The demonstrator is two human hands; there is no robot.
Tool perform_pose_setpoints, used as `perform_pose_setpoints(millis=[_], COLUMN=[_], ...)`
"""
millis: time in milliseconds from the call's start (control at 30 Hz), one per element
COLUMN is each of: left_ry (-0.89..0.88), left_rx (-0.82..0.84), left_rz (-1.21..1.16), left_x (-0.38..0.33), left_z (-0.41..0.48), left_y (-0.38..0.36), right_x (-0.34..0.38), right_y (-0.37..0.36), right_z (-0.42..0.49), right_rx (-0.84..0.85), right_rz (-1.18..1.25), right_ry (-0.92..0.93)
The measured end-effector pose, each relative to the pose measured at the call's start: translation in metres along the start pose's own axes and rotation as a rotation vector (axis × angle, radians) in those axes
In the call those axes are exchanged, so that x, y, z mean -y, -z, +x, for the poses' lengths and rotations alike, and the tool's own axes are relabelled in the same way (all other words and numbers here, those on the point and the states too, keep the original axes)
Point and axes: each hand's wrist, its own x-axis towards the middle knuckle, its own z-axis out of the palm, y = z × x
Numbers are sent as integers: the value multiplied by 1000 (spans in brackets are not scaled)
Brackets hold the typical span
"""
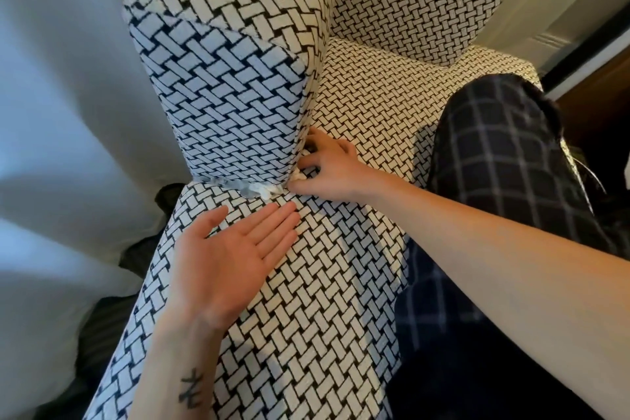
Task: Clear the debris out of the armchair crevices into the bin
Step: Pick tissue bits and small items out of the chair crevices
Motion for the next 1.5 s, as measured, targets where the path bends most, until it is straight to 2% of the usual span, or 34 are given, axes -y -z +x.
perform_pose_setpoints(millis=[100, 167, 433, 600, 700, 833, 1000, 1167, 1333, 1500], left_ry=[-9, -7, 1, -6, -15, -22, -14, -13, -22, -86], left_rx=[1, 4, 9, 1, -1, -1, 0, -16, -38, -54], left_rz=[-6, -1, 2, -8, 6, 12, 11, 18, 28, 29], left_x=[-1, -1, -2, -1, -1, -1, 3, 4, 6, 5], left_z=[0, -2, -3, -1, 0, 0, -2, -2, 0, -2], left_y=[1, 0, 2, 3, 3, 3, 1, -1, -2, -5], right_x=[1, 3, -14, -14, -17, -22, -11, 2, 11, 6], right_y=[-3, -1, -34, -39, -38, -27, -23, -24, -29, -24], right_z=[8, 10, -5, -9, -19, -32, -40, -53, -59, -63], right_rx=[15, 13, -311, -373, -412, -373, -302, -299, -107, -119], right_rz=[-160, -172, 92, 125, 264, 479, 521, 578, 510, 480], right_ry=[43, 17, 104, 124, 108, 45, 70, 85, 109, 107])
